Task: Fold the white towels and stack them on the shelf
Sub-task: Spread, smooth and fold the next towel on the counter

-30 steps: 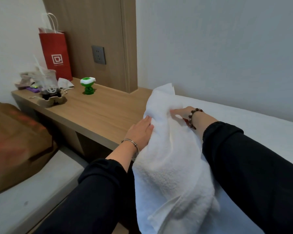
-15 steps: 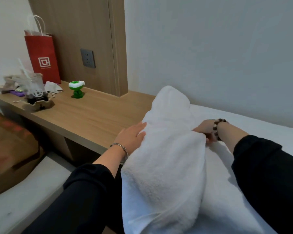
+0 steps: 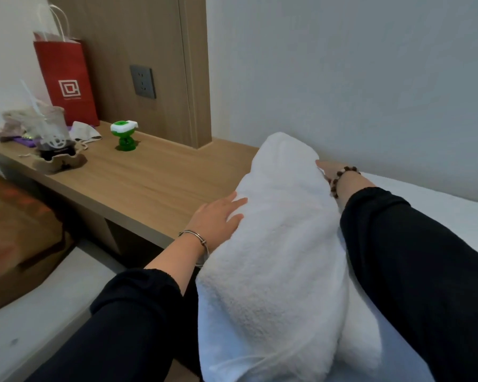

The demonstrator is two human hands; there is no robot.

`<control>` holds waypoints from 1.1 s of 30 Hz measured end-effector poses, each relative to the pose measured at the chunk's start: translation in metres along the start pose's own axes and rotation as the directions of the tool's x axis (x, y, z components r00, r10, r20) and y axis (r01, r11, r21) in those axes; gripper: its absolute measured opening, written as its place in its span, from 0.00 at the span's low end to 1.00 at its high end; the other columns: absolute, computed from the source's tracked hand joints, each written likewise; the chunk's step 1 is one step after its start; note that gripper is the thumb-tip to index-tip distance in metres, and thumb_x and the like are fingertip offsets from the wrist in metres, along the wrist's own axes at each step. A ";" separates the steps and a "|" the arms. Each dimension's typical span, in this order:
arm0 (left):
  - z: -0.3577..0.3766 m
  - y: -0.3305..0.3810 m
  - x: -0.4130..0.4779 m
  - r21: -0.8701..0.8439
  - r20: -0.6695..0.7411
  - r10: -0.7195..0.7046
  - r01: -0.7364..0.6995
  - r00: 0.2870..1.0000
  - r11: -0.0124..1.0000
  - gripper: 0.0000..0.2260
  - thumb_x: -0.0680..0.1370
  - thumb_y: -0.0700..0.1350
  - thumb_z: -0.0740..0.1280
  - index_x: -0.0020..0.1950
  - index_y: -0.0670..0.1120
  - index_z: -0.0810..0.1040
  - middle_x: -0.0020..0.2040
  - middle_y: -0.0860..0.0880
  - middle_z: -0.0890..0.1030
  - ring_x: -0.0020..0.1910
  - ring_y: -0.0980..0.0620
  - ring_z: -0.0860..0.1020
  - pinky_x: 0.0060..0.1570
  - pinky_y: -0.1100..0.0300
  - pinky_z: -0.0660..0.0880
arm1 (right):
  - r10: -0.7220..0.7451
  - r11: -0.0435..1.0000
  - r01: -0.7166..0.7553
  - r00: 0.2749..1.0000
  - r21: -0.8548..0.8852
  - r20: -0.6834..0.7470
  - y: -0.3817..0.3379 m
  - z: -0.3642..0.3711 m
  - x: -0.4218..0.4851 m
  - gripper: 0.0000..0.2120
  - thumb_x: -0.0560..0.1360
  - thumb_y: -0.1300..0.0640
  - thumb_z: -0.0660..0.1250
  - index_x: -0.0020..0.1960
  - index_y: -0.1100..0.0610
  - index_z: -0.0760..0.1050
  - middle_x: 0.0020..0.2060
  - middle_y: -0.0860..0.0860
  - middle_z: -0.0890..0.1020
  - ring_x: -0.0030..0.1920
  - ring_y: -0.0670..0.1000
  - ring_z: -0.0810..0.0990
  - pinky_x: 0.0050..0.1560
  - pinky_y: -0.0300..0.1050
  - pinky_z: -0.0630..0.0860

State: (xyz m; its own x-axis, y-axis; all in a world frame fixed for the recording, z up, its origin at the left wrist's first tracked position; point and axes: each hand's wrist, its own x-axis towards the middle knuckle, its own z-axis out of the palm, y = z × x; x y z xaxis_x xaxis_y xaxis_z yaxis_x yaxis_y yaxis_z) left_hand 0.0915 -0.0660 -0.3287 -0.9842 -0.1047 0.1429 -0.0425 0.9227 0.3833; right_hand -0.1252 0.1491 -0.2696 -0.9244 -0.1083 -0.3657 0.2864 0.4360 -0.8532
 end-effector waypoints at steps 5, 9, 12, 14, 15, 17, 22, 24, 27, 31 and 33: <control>0.000 0.000 0.001 -0.017 -0.006 -0.001 0.001 1.000 1.000 0.20 0.82 0.50 0.55 0.75 0.57 0.61 0.77 0.56 0.57 0.73 0.55 0.61 0.71 0.55 0.56 | 0.054 0.973 -0.075 0.993 0.217 0.103 -0.003 -0.018 0.007 0.17 0.80 0.58 0.57 0.33 0.56 0.67 0.20 0.49 0.69 0.19 0.47 0.66 0.20 0.34 0.64; 0.000 0.001 0.000 -0.018 -0.010 -0.006 0.006 1.000 1.000 0.20 0.82 0.50 0.56 0.74 0.58 0.61 0.76 0.56 0.57 0.73 0.55 0.61 0.71 0.55 0.56 | 0.103 0.966 -0.124 0.989 0.226 0.102 0.007 -0.024 0.013 0.20 0.80 0.48 0.57 0.37 0.60 0.72 0.28 0.54 0.76 0.29 0.52 0.74 0.25 0.41 0.73; -0.001 0.002 -0.001 -0.047 -0.011 -0.022 0.021 1.000 0.999 0.19 0.82 0.50 0.56 0.74 0.58 0.63 0.76 0.57 0.58 0.73 0.55 0.62 0.71 0.54 0.57 | 0.050 0.976 -0.060 0.997 0.208 0.055 0.008 -0.014 0.014 0.17 0.77 0.44 0.62 0.52 0.58 0.75 0.35 0.53 0.79 0.35 0.52 0.77 0.39 0.47 0.75; -0.002 0.003 -0.002 -0.080 -0.010 -0.034 0.033 0.999 0.996 0.18 0.82 0.51 0.54 0.73 0.58 0.64 0.76 0.57 0.59 0.72 0.55 0.62 0.72 0.53 0.57 | -0.068 0.986 0.056 0.995 0.156 0.071 0.005 -0.005 0.010 0.22 0.80 0.49 0.60 0.69 0.60 0.68 0.59 0.59 0.77 0.59 0.58 0.76 0.60 0.51 0.71; -0.002 0.003 -0.002 -0.088 -0.007 -0.039 0.038 0.999 0.995 0.18 0.82 0.52 0.54 0.73 0.58 0.64 0.76 0.57 0.59 0.72 0.55 0.62 0.72 0.53 0.56 | -0.132 0.983 0.120 0.988 0.136 0.080 0.002 -0.001 0.006 0.23 0.80 0.52 0.59 0.72 0.62 0.64 0.67 0.60 0.72 0.66 0.59 0.71 0.64 0.51 0.68; -0.002 0.003 -0.002 -0.085 0.003 -0.043 0.043 0.999 0.995 0.18 0.82 0.53 0.54 0.73 0.58 0.64 0.76 0.57 0.59 0.72 0.55 0.63 0.72 0.51 0.57 | -0.242 0.968 0.244 0.969 0.059 -0.044 -0.007 -0.001 -0.004 0.22 0.78 0.56 0.61 0.69 0.65 0.69 0.67 0.62 0.72 0.66 0.59 0.72 0.60 0.48 0.72; -0.001 0.002 0.000 -0.070 0.001 -0.026 0.026 1.000 0.997 0.18 0.82 0.52 0.57 0.72 0.59 0.65 0.76 0.58 0.58 0.71 0.55 0.65 0.71 0.51 0.59 | -0.256 0.963 0.271 0.907 -0.003 -0.334 -0.007 -0.034 -0.009 0.07 0.76 0.59 0.56 0.43 0.57 0.72 0.45 0.63 0.79 0.44 0.56 0.75 0.41 0.36 0.74; -0.001 0.002 -0.001 -0.083 0.001 -0.030 0.030 1.000 0.996 0.18 0.82 0.51 0.57 0.72 0.59 0.66 0.76 0.58 0.58 0.71 0.54 0.64 0.70 0.50 0.60 | -0.055 0.998 0.056 0.976 -0.003 -0.209 0.015 -0.044 -0.001 0.09 0.76 0.61 0.55 0.37 0.58 0.67 0.32 0.57 0.73 0.40 0.56 0.74 0.45 0.45 0.74; -0.002 0.002 -0.001 -0.099 -0.010 -0.035 0.034 0.999 0.994 0.17 0.81 0.51 0.58 0.71 0.59 0.67 0.75 0.59 0.59 0.69 0.53 0.67 0.69 0.49 0.62 | 0.101 0.981 -0.092 0.994 0.170 -0.049 0.027 -0.049 0.006 0.05 0.73 0.61 0.59 0.38 0.60 0.67 0.26 0.55 0.73 0.31 0.54 0.74 0.34 0.48 0.79; -0.002 0.003 -0.002 -0.101 -0.019 -0.043 0.041 0.999 0.994 0.17 0.81 0.51 0.58 0.71 0.60 0.67 0.75 0.59 0.60 0.66 0.50 0.70 0.68 0.50 0.64 | 0.111 0.991 -0.108 0.993 0.075 -0.037 0.019 -0.047 0.024 0.20 0.75 0.42 0.60 0.53 0.59 0.74 0.42 0.54 0.79 0.46 0.55 0.78 0.53 0.53 0.73; -0.001 0.002 -0.002 -0.122 -0.028 -0.046 0.042 0.999 0.992 0.17 0.81 0.51 0.58 0.70 0.60 0.67 0.75 0.59 0.60 0.67 0.52 0.69 0.68 0.50 0.64 | 0.063 0.998 -0.064 0.997 -0.029 -0.041 0.017 -0.043 0.022 0.19 0.78 0.46 0.58 0.52 0.62 0.74 0.38 0.57 0.80 0.41 0.58 0.79 0.45 0.51 0.75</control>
State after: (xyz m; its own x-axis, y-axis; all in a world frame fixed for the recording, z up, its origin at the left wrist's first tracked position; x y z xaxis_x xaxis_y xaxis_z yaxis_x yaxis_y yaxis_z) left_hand 0.0939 -0.0642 -0.3270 -0.9759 -0.1577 0.1510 -0.0629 0.8654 0.4971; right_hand -0.1512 0.1926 -0.2758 -0.9142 -0.0443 -0.4029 0.3374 0.4674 -0.8171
